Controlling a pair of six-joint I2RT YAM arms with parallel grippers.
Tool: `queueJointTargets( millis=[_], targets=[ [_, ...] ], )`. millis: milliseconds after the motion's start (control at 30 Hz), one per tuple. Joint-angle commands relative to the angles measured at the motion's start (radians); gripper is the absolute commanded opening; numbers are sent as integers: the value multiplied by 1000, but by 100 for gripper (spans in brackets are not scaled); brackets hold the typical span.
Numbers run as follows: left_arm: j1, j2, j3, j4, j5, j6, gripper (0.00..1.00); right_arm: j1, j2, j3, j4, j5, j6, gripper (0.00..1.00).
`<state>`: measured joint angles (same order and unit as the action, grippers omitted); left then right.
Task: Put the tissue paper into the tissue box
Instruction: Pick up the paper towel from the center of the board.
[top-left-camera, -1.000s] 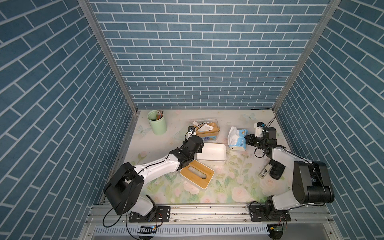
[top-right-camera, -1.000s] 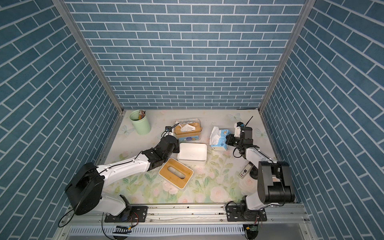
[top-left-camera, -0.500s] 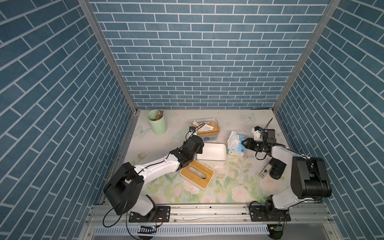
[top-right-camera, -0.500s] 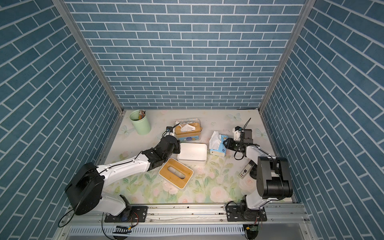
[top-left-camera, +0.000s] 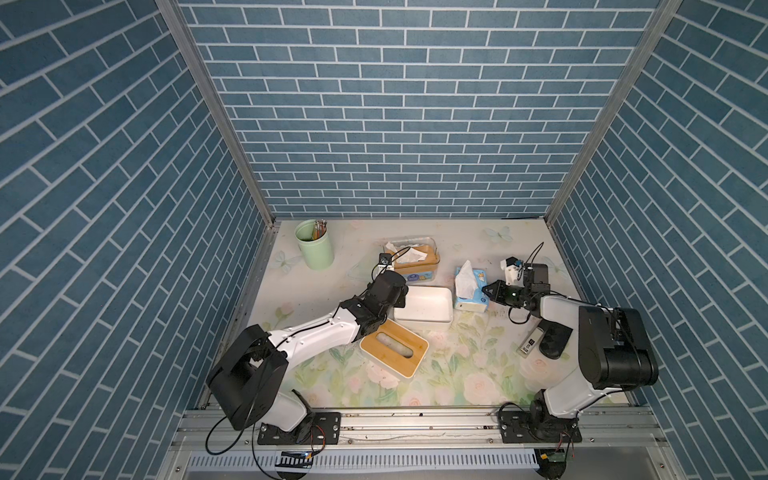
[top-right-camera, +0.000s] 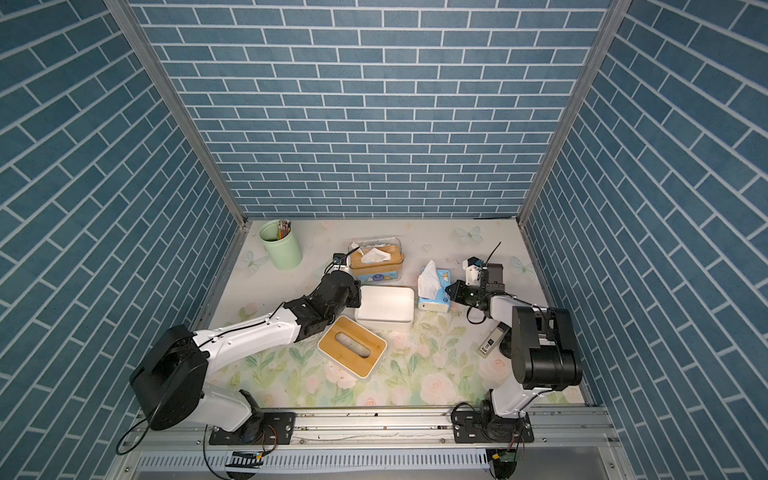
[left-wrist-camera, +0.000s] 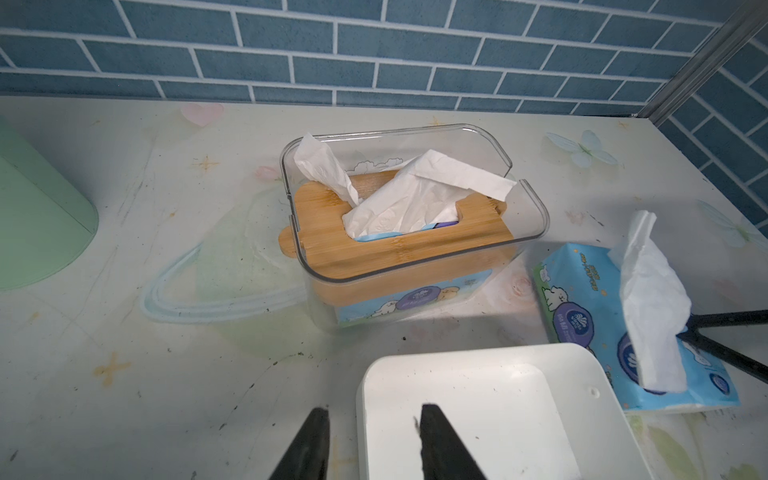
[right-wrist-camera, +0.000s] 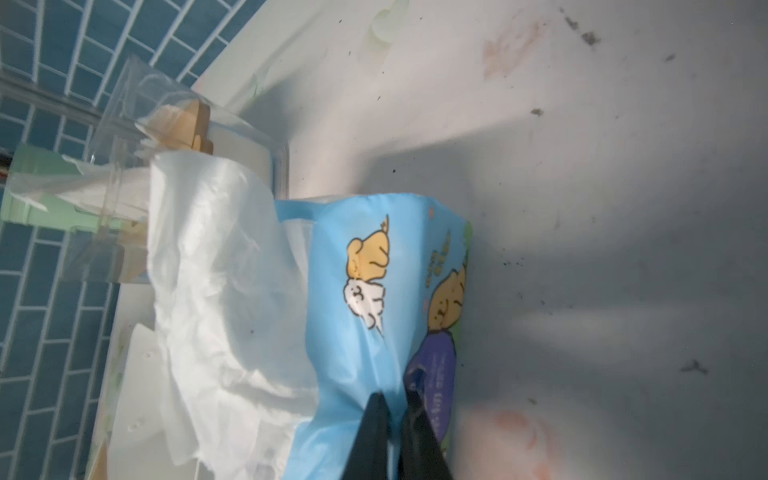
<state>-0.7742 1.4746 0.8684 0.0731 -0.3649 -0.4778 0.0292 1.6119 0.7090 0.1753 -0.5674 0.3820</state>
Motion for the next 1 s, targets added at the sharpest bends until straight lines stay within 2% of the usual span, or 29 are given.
queueJointTargets(
  millis=[0, 267, 467, 533, 700, 867, 967],
  targets=[
    [6, -3, -16, -2, -7, 13, 40, -8, -32, -34, 43, 82, 4, 0],
    [7, -18, -14, -16, -34, 25, 40, -8, -177, 20, -27, 133, -51, 0],
    [11, -38, -6, -38, -85, 41, 41, 9, -277, 106, -143, 90, -121, 0],
    [19, -52, -8, -39, -94, 42, 44, 37, -299, 151, -186, 56, -163, 0],
    [38, -94, -22, -48, -117, 37, 56, 154, -292, 290, -331, -33, -327, 0],
    [64, -134, -67, -41, -101, 3, 75, 204, -230, 409, -477, -147, -507, 0],
    [88, -161, -85, -57, -90, -12, 84, 255, -195, 461, -557, -158, -622, 0]
  ],
)
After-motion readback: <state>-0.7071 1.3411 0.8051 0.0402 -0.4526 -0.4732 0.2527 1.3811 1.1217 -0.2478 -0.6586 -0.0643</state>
